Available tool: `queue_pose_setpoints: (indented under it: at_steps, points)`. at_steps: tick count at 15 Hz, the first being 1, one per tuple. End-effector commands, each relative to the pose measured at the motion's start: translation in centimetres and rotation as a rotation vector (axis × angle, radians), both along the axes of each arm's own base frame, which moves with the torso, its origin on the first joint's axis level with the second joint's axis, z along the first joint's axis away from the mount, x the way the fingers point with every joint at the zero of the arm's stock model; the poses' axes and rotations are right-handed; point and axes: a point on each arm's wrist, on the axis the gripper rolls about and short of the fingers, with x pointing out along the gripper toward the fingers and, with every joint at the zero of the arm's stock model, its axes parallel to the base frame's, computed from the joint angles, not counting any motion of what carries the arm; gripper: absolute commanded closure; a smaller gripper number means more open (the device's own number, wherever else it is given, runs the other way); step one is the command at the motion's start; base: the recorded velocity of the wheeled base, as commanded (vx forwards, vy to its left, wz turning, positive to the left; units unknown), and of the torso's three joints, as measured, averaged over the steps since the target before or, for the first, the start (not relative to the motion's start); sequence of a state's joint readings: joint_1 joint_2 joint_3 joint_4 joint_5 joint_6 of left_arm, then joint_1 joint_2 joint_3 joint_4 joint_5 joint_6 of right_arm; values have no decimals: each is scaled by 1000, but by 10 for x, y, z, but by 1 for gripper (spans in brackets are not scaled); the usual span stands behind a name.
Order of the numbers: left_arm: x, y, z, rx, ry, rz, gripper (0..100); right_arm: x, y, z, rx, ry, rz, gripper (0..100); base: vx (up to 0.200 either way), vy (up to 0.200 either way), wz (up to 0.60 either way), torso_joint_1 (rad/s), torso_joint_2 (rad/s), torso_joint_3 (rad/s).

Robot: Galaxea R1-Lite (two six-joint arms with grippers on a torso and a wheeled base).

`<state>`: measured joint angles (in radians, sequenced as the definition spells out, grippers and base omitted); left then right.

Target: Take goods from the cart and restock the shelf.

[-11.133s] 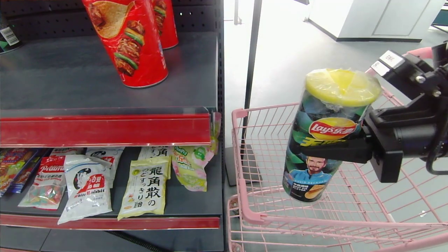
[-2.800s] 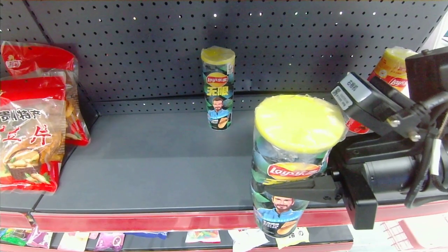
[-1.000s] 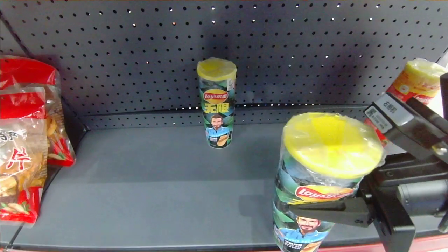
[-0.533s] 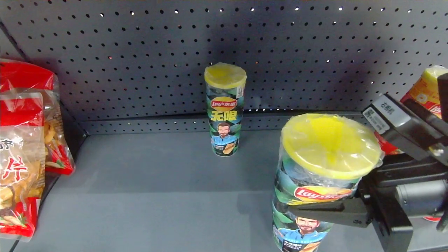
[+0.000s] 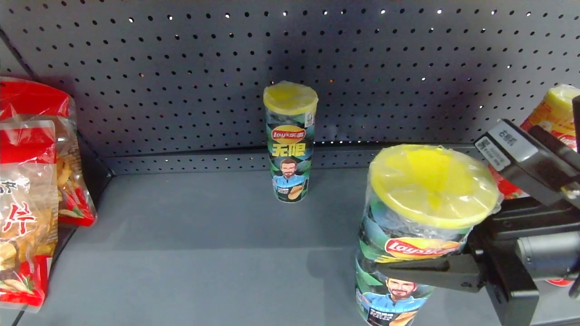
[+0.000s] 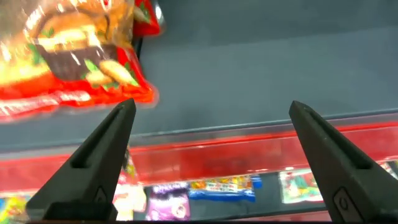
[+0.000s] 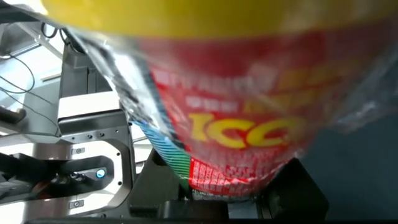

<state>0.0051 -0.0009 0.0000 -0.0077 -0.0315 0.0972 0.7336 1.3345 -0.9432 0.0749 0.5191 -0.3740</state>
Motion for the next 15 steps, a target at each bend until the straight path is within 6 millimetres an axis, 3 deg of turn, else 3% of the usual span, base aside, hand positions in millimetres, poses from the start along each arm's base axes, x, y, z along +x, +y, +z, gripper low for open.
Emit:
queue_pose_setpoints:
  at_steps: [1, 13, 14, 15]
  points:
    - [0, 0, 0, 2, 1, 0, 0, 1, -4, 5, 14, -16, -18, 100, 0, 0, 0, 0, 0, 0]
    - [0, 0, 0, 6, -1, -10, 0, -3, -14, 2, 12, -11, -42, 100, 0, 0, 0, 0, 0, 0]
    - [-1, 0, 8, -9, -36, -5, 0, -3, -14, 1, 11, -10, -43, 100, 0, 0, 0, 0, 0, 0]
    - [3, 1, 61, -107, -172, -30, 0, -3, -14, 1, 10, -8, -41, 100, 0, 0, 0, 0, 0, 0]
